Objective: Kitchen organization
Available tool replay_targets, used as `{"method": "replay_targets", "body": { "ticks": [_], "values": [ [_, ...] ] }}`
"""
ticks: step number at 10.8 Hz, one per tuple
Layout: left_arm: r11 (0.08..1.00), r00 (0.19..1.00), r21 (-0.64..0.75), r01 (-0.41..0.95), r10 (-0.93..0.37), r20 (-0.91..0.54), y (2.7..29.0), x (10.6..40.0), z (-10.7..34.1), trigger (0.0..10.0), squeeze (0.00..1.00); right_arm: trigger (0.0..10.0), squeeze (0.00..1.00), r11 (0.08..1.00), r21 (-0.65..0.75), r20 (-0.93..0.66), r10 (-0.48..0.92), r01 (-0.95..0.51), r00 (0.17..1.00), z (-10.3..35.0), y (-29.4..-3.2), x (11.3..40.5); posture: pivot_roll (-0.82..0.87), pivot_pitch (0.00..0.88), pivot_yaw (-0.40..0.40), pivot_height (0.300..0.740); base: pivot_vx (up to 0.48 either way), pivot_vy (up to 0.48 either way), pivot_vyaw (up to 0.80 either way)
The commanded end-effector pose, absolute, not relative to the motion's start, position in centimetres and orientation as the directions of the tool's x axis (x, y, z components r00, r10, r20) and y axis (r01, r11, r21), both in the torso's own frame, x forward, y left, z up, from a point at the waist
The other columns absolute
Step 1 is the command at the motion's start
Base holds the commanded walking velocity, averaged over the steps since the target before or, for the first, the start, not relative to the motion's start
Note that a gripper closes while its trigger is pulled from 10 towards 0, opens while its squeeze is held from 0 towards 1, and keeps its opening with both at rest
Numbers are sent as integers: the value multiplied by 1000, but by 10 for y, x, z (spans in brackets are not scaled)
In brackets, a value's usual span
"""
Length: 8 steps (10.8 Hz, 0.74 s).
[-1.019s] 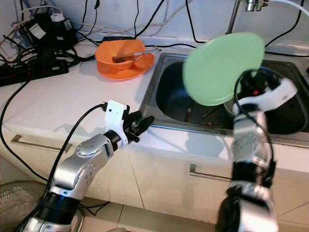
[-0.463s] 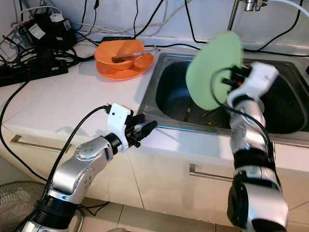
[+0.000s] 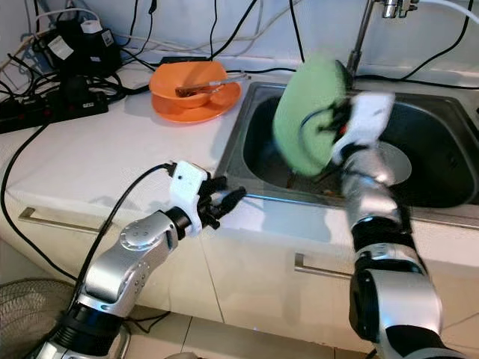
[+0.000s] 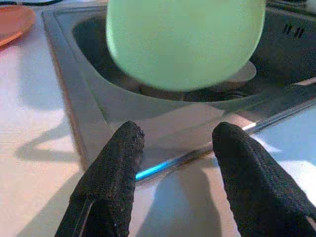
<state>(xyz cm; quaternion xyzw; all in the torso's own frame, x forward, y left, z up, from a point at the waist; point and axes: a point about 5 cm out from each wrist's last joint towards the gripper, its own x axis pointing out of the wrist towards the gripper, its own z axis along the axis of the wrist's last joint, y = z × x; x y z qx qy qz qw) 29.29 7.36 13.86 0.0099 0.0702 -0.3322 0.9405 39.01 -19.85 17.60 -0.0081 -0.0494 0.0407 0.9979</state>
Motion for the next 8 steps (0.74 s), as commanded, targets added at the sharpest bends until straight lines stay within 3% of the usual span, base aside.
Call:
{"method": "replay_targets", "body": {
  "ticks": [1,8],
  "values": [
    [776,766,-14,631,-625,-148,74,293,137,10000,0,10000,0,992,-64,120,113,-106,986,186,-188,395,99,0,23,740,0,0,0],
    [767,756,4,642,-633,-167,74,289,132,10000,0,10000,0,980,-111,38,173,-168,984,163,-167,393,117,0,19,740,0,0,0]
  ]
}}
